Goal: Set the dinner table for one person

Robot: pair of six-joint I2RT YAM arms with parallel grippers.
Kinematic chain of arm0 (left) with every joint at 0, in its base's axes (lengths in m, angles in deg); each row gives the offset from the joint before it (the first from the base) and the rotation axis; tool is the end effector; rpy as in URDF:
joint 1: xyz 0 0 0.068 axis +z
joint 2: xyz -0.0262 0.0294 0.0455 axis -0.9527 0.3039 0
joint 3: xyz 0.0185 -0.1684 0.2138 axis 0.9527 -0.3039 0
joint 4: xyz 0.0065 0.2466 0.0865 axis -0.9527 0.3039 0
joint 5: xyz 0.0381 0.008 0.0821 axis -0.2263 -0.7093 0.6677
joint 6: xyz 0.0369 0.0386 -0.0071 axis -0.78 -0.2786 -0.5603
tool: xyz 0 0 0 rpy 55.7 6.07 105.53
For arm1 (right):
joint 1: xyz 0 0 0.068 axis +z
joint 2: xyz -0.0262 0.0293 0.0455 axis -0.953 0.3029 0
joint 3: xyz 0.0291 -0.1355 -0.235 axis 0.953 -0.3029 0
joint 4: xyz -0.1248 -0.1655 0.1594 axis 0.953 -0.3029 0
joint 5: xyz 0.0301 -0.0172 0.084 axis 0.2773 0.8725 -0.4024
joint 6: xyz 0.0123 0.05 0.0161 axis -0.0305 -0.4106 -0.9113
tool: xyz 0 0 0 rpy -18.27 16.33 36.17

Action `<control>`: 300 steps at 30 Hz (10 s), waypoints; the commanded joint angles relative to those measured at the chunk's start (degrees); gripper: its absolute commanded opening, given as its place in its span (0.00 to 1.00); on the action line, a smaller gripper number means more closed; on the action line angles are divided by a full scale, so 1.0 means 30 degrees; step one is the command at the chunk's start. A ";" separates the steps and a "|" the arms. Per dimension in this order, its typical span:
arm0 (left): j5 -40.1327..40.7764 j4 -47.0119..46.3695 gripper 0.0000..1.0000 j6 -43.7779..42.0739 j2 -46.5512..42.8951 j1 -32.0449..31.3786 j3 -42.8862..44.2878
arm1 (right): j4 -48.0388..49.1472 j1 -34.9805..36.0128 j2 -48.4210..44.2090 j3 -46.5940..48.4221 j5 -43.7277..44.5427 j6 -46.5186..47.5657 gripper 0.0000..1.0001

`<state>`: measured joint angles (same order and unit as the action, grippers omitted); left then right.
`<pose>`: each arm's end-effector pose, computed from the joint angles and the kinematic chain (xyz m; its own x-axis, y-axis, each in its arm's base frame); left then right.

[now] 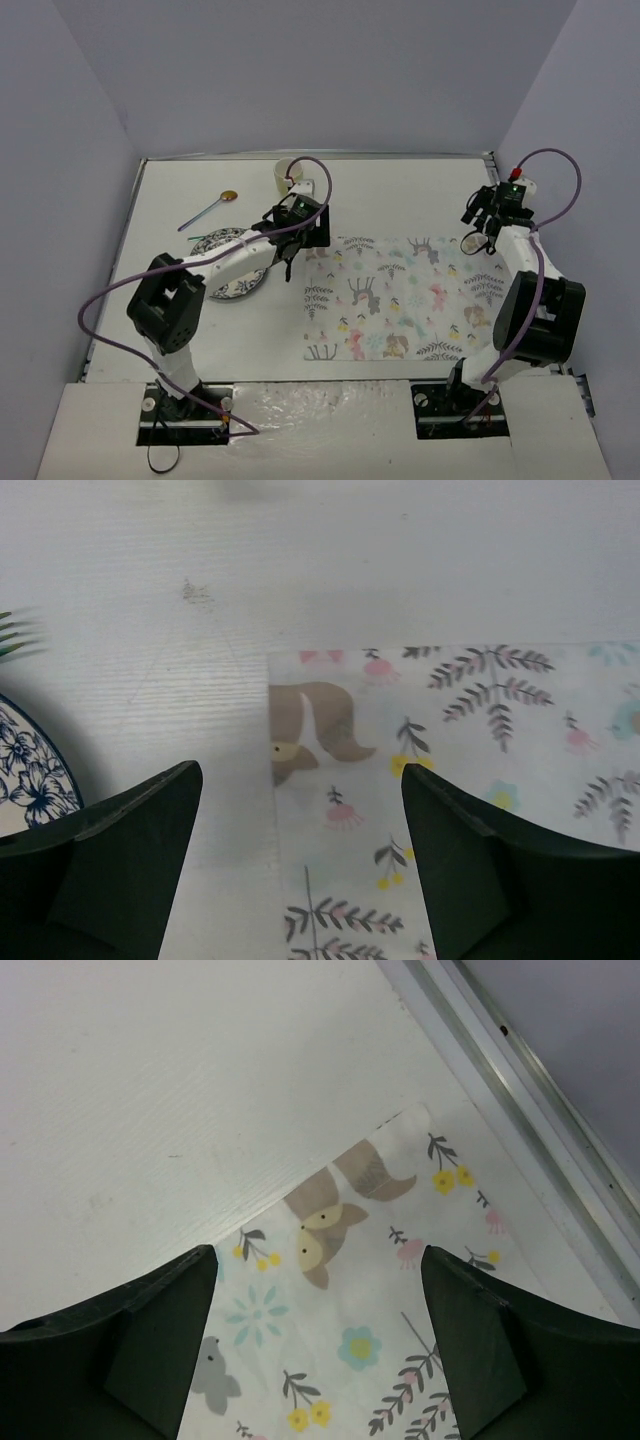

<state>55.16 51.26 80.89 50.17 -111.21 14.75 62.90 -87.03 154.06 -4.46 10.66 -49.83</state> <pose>0.3269 -0.2528 0.2349 -0.6618 -0.1725 -0.7296 0.1061 0.9418 -0.3189 0.3485 -0.0945 0.2470 -0.3721 0.3660 -0.8530 0.4407 0.8785 0.1847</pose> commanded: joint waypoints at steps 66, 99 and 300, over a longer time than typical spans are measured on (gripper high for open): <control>0.1469 0.1873 0.86 0.0918 -0.5223 -0.4940 -0.1168 | 0.1959 0.0795 -0.6012 -0.0524 -0.6192 -0.2159 0.94; -1.0016 -0.7023 0.89 0.8061 -1.5602 1.7186 -1.9198 | 1.1086 0.5350 -1.4116 -0.9994 -1.4419 -0.7446 1.00; -0.8640 0.7600 0.72 -0.9020 0.9818 0.8456 2.1852 | -0.2813 0.6128 -1.5006 -0.3271 -1.0090 -0.0604 1.00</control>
<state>30.98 77.13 55.55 80.85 -86.78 75.56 51.77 -69.45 108.52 -15.90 -18.55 -52.66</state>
